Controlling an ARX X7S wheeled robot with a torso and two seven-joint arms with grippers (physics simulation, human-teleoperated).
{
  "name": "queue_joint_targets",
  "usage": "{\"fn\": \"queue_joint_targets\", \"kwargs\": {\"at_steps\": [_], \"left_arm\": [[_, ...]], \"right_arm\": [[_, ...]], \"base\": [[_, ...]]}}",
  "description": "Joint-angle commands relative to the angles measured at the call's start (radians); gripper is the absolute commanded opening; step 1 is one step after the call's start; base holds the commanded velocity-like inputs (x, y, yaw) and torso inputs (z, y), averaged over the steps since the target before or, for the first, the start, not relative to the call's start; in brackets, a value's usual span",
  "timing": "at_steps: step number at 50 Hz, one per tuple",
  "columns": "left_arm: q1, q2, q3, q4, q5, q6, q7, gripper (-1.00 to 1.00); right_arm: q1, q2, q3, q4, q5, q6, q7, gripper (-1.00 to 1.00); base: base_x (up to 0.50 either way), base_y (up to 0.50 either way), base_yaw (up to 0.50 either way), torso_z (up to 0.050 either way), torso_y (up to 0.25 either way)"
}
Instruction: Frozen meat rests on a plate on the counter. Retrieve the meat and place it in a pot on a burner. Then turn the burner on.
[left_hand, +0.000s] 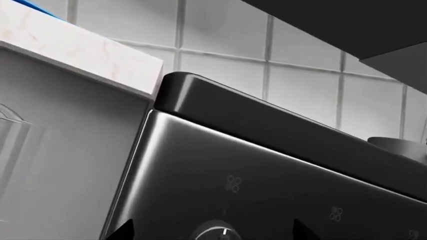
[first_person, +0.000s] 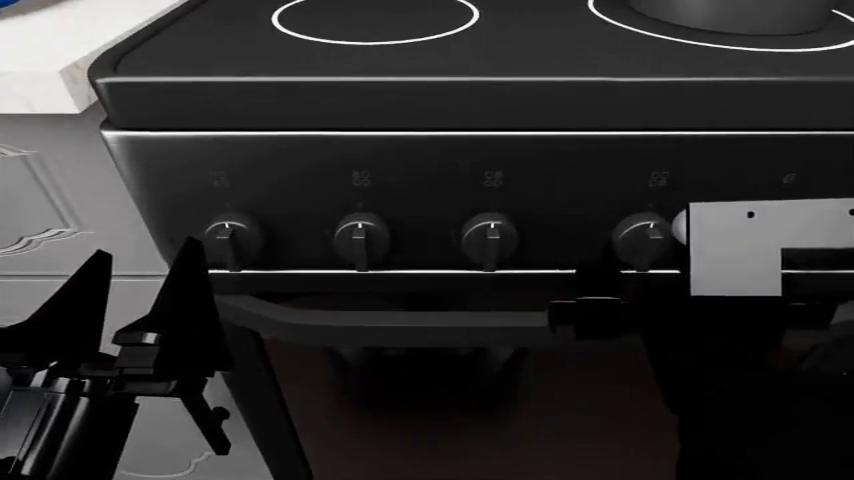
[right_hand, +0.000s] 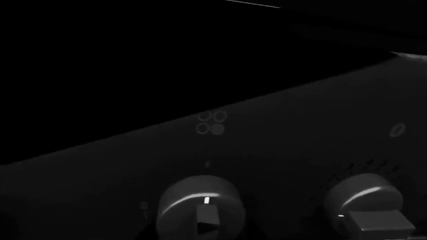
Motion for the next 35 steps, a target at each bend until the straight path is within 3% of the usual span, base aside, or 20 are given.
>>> {"fn": "queue_joint_targets", "kwargs": {"at_steps": [1,9,35], "left_arm": [[0.0,-0.002,0.001,-0.002,-0.001,0.003,0.0,1.0],[0.0,-0.003,0.003,-0.004,-0.001,0.004,-0.001,1.0],[0.002,-0.007,0.008,-0.003,-0.002,0.009,-0.004,1.0]], "right_arm": [[0.0,-0.007,0.006,0.002,-0.015,0.011,-0.01,-1.0],[0.002,0.002,0.007,0.0,-0.015,0.013,-0.012,-1.0],[0.15,0.001,-0.113,-0.021,-0.158,0.254,0.005,-1.0]], "base": [[0.0,0.0,0.0,0.0,0.0],[0.0,0.0,0.0,0.0,0.0],[0.0,0.0,0.0,0.0,0.0]]}}
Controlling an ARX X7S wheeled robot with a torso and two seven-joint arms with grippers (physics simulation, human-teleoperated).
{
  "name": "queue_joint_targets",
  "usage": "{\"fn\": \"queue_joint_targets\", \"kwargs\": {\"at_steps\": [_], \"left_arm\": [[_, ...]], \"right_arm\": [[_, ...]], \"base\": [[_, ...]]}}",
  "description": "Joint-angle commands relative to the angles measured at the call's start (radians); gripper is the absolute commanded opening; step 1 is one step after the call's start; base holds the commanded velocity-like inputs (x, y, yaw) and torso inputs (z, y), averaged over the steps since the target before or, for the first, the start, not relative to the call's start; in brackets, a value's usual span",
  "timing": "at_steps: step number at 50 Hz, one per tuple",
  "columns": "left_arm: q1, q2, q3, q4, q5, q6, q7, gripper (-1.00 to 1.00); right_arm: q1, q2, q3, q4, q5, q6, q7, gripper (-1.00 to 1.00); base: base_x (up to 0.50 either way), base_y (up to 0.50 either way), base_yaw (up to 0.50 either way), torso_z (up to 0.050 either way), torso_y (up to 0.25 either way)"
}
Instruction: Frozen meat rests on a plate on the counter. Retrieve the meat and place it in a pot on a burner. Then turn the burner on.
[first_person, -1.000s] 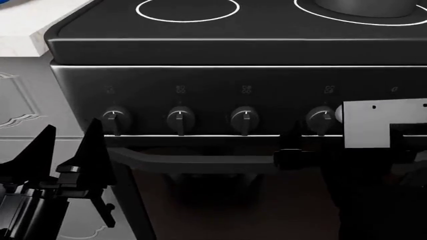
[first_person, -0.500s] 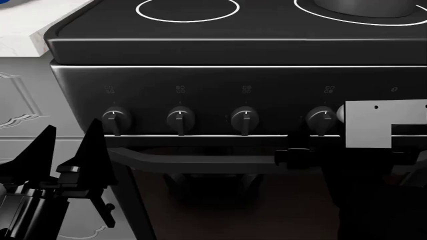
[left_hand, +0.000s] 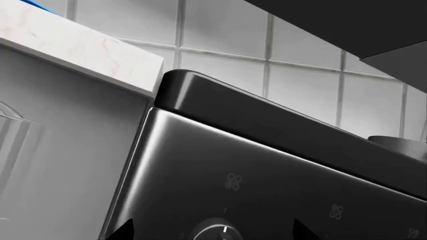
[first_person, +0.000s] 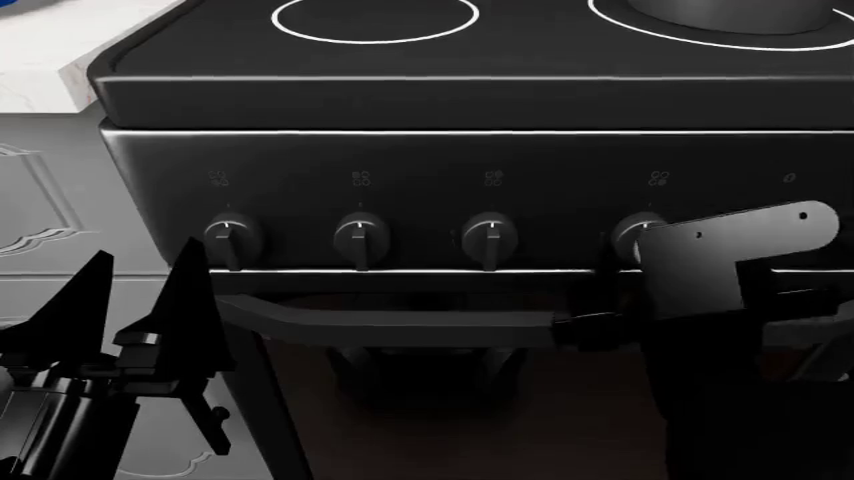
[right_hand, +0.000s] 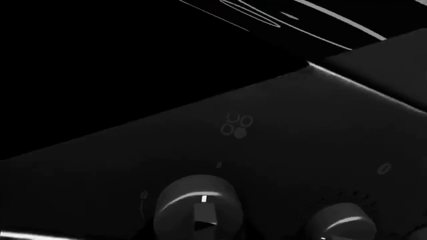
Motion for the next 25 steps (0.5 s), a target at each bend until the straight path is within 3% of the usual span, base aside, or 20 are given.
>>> {"fn": "queue_joint_targets", "kwargs": {"at_steps": [1,25], "left_arm": [[-0.001,-0.002,0.002,-0.001,-0.001,0.002,-0.001,1.0],[-0.001,-0.005,0.008,-0.002,-0.002,0.006,-0.005,1.0]], "right_arm": [[0.075,0.0,0.0,-0.003,-0.055,0.088,-0.017,-1.0],[0.187,-0.024,-0.113,-0.042,-0.121,0.307,0.01,-1.0]], "base": [[0.01,0.0,0.0,0.0,0.0],[0.0,0.0,0.0,0.001,0.002]]}}
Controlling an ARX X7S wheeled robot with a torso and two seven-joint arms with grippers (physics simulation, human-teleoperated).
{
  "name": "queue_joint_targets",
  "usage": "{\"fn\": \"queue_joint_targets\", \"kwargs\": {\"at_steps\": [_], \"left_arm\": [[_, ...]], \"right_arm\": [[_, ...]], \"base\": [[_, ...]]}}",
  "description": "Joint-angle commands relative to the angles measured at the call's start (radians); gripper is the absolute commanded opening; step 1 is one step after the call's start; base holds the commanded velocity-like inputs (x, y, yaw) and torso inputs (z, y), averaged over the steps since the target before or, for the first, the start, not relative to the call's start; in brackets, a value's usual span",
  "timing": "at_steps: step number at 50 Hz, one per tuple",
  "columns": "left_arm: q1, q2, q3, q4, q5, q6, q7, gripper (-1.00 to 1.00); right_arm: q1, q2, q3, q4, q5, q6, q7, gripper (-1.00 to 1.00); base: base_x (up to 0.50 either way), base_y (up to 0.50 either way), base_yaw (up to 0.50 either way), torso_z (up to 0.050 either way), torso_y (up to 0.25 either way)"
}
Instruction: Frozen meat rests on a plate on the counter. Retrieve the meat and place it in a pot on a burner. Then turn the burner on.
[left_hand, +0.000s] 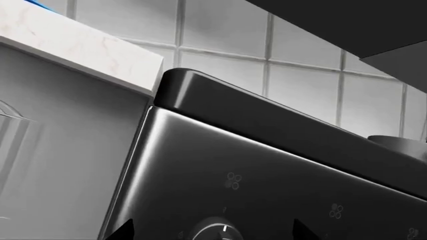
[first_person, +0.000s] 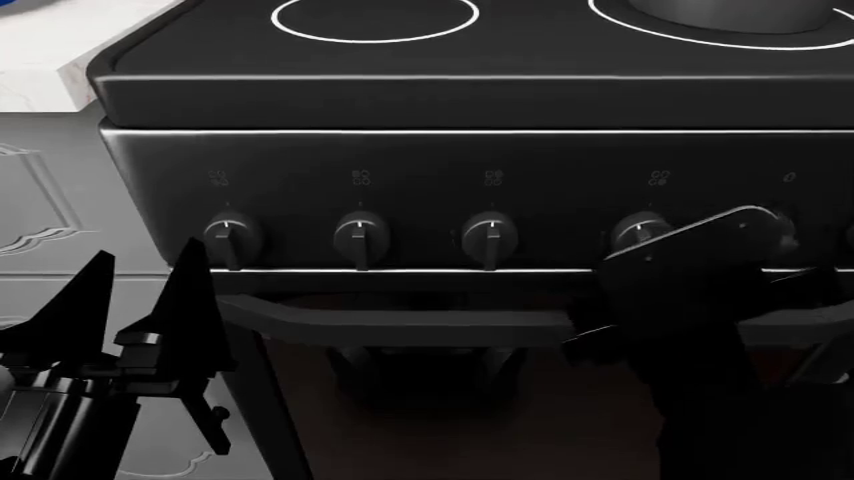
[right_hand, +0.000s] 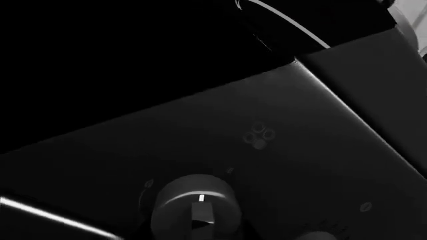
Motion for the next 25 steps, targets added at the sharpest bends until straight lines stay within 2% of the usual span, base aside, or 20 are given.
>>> {"fn": "queue_joint_targets", "kwargs": {"at_steps": [1,25], "left_arm": [[0.0,-0.002,0.002,0.0,-0.001,0.002,-0.002,1.0],[0.0,-0.005,0.005,-0.003,-0.013,0.006,-0.005,1.0]], "right_arm": [[0.101,-0.023,-0.009,-0.024,-0.045,0.107,0.01,-1.0],[0.22,-0.063,-0.109,-0.054,-0.022,0.33,0.071,-1.0]], "base": [[0.0,0.0,0.0,0.0,0.011],[0.0,0.0,0.0,0.002,0.005]]}}
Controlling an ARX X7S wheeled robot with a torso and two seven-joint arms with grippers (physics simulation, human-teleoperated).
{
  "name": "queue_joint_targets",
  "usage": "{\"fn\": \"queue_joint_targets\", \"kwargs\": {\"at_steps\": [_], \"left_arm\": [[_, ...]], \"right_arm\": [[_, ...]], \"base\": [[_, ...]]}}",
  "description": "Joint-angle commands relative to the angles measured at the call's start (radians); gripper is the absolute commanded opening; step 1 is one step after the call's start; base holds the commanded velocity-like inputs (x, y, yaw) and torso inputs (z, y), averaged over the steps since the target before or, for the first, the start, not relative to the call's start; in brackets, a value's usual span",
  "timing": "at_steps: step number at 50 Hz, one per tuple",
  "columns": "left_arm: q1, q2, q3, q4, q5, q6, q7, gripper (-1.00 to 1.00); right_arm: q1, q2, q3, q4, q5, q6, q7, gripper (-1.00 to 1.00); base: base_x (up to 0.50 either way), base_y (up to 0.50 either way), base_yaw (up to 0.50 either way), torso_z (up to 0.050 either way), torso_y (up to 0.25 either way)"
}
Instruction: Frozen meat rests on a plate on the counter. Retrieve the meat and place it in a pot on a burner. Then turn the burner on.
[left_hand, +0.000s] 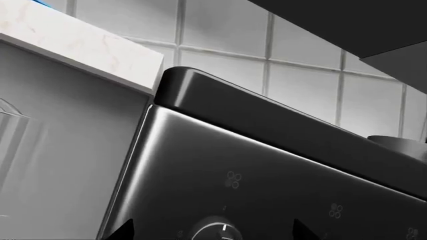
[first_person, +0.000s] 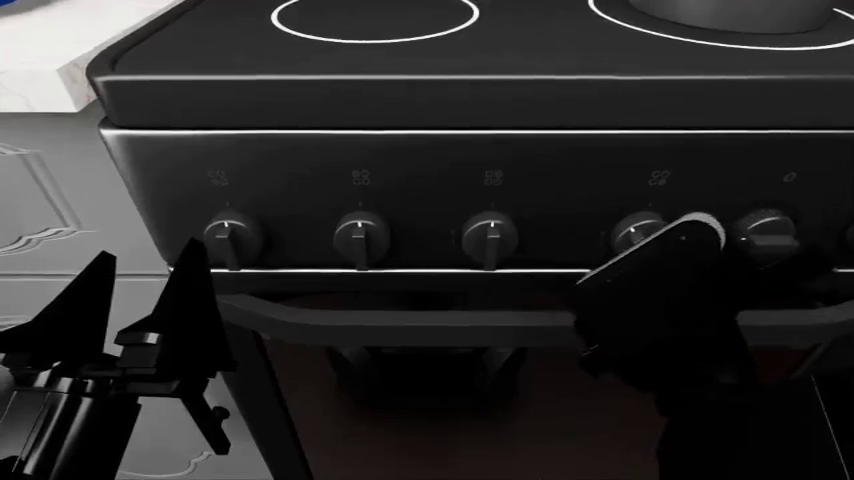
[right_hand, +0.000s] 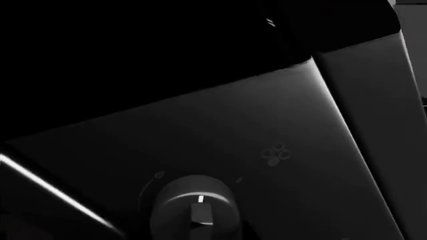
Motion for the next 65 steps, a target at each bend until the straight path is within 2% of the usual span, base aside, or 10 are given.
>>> {"fn": "queue_joint_targets", "kwargs": {"at_steps": [1,21,33,47,63,64,65], "left_arm": [[-0.001,-0.002,0.002,-0.002,-0.005,0.002,-0.001,1.0],[0.0,-0.005,0.005,-0.003,-0.006,0.005,-0.003,1.0],[0.0,-0.006,0.007,-0.004,-0.005,0.009,-0.003,1.0],[-0.001,-0.008,0.008,-0.006,-0.006,0.011,-0.004,1.0],[0.002,-0.011,0.008,-0.001,-0.007,0.015,-0.008,1.0],[0.002,-0.011,0.008,-0.001,-0.007,0.015,-0.008,1.0],[0.002,-0.011,0.009,-0.002,-0.007,0.015,-0.008,1.0]], "right_arm": [[0.106,-0.043,0.002,-0.052,-0.019,0.116,0.057,-1.0],[0.152,-0.078,0.011,-0.062,0.032,0.263,0.117,-1.0],[0.197,-0.069,-0.044,-0.071,0.017,0.269,0.118,-1.0],[0.31,-0.049,-0.175,-0.089,-0.013,0.271,0.118,-1.0],[0.319,-0.029,-0.148,-0.104,0.046,0.27,0.119,-1.0],[0.319,-0.029,-0.14,-0.106,0.065,0.27,0.119,1.0],[0.322,-0.024,-0.135,-0.111,0.082,0.27,0.119,1.0]], "base": [[0.0,0.0,0.0,0.0,0.0],[0.0,0.0,0.0,0.002,0.006],[0.0,0.0,0.0,0.002,0.007],[0.0,0.0,0.0,0.002,0.006],[-0.01,0.0,0.0,0.001,0.008],[-0.01,0.0,0.0,0.011,0.0],[0.0,0.0,0.0,0.0,0.012]]}}
